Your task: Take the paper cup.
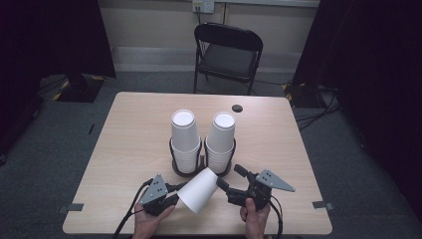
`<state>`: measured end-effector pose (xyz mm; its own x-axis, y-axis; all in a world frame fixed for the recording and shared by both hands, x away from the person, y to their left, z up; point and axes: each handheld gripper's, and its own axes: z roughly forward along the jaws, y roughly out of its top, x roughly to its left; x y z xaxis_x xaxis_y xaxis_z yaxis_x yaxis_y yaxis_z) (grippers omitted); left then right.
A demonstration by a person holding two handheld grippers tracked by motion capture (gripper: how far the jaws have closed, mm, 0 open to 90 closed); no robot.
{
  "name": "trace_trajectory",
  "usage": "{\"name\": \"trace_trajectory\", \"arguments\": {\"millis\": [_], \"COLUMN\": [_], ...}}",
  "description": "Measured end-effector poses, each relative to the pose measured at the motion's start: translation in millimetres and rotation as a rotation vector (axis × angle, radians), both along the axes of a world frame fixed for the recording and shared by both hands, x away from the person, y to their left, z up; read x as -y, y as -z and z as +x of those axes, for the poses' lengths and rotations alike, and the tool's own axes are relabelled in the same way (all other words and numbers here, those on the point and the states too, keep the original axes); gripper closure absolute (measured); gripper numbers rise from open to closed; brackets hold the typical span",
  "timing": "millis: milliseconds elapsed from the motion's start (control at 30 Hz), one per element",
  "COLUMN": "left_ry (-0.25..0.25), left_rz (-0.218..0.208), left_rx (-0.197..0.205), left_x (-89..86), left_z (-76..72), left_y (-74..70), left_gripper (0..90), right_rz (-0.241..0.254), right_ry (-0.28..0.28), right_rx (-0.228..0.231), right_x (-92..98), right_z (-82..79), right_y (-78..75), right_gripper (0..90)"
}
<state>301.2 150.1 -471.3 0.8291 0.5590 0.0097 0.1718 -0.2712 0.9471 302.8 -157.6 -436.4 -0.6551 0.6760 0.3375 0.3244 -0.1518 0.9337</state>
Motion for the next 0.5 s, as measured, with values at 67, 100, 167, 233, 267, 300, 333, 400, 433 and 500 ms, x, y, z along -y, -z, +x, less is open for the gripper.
{"name": "trace_trajectory", "arguments": {"millis": [67,100,167,233,267,300,333,400,433,500], "left_ry": [-0.007,-0.009,-0.010,-0.012,-0.010,-0.010,-0.013,-0.006,-0.008,-0.001], "left_rz": [0.022,0.019,0.044,0.052,0.052,0.058,0.063,0.059,0.062,0.059], "left_rx": [0.001,0.000,0.001,0.000,-0.006,-0.008,-0.009,-0.014,-0.016,-0.022], "left_x": [-0.3,0.3,0.4,1.4,1.5,1.3,0.8,-0.2,-0.8,-1.7], "left_z": [1.2,1.7,2.5,3.3,4.3,4.7,5.1,6.1,6.4,7.4], "left_y": [-2.0,-2.2,-4.5,-6.2,-7.2,-8.0,-8.9,-9.7,-10.3,-10.5], "left_gripper": [84.8,84.8,84.8,84.7,84.7,84.7,84.7,84.8,84.8,84.8], "right_rz": [-0.005,-0.006,-0.017,-0.028,-0.036,-0.050,-0.053,-0.064,-0.069,-0.081], "right_ry": [-0.011,-0.013,-0.013,-0.012,-0.007,-0.006,-0.009,-0.011,-0.012,-0.002], "right_rx": [0.002,0.003,-0.001,0.006,0.005,0.011,0.012,0.027,0.034,0.048], "right_x": [2.1,2.8,3.8,5.0,5.4,6.2,6.7,8.3,9.1,9.5], "right_z": [-0.9,-1.7,-2.5,-3.6,-4.2,-4.7,-5.4,-6.6,-7.0,-7.6], "right_y": [1.1,1.6,2.6,3.8,4.1,4.9,5.2,6.0,6.3,7.2], "right_gripper": [12.9,13.0,13.4,14.8,15.7,15.8,16.0,16.2,16.2,16.2]}}
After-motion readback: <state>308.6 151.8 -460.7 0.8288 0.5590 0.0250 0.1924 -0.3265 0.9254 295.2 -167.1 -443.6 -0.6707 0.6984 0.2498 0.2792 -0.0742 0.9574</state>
